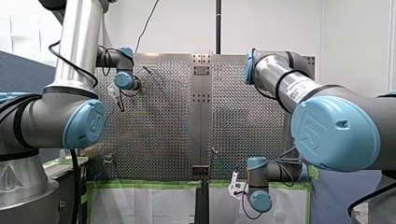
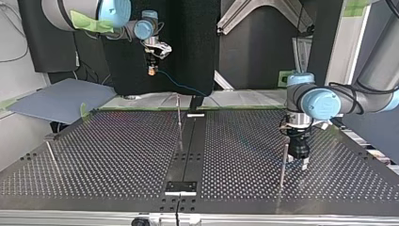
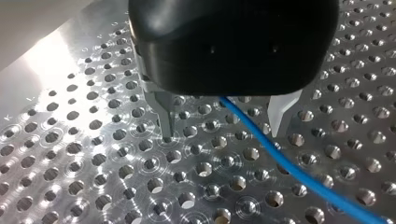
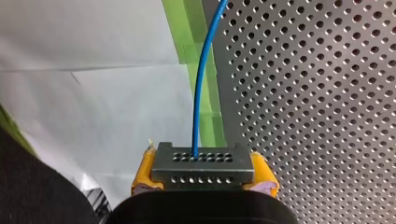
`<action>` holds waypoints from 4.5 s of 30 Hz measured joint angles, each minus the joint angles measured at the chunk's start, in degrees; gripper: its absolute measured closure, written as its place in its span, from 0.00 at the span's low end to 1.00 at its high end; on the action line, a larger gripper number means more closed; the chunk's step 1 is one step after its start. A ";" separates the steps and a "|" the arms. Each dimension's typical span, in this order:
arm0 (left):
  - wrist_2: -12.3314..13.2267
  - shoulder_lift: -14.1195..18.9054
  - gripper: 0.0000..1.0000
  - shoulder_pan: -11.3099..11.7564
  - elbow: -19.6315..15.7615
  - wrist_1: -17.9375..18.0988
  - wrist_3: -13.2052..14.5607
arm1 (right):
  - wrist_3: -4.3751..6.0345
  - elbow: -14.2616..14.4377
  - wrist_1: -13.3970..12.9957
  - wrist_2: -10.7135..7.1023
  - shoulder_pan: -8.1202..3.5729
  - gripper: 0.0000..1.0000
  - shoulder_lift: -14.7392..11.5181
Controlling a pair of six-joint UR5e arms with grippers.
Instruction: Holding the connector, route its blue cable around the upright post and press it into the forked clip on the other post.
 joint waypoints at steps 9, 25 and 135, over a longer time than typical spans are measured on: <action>0.04 0.01 0.00 0.02 -0.01 0.00 -0.02 | 0.62 -1.17 -4.44 -3.54 -2.94 1.00 4.44; 0.00 -0.03 0.00 0.10 0.00 0.00 -0.08 | -2.39 -1.12 -8.14 -10.94 -9.87 1.00 10.31; 2.38 6.64 0.00 2.51 -0.09 -15.49 -6.50 | 0.35 3.40 -2.58 -13.36 -10.68 1.00 -14.07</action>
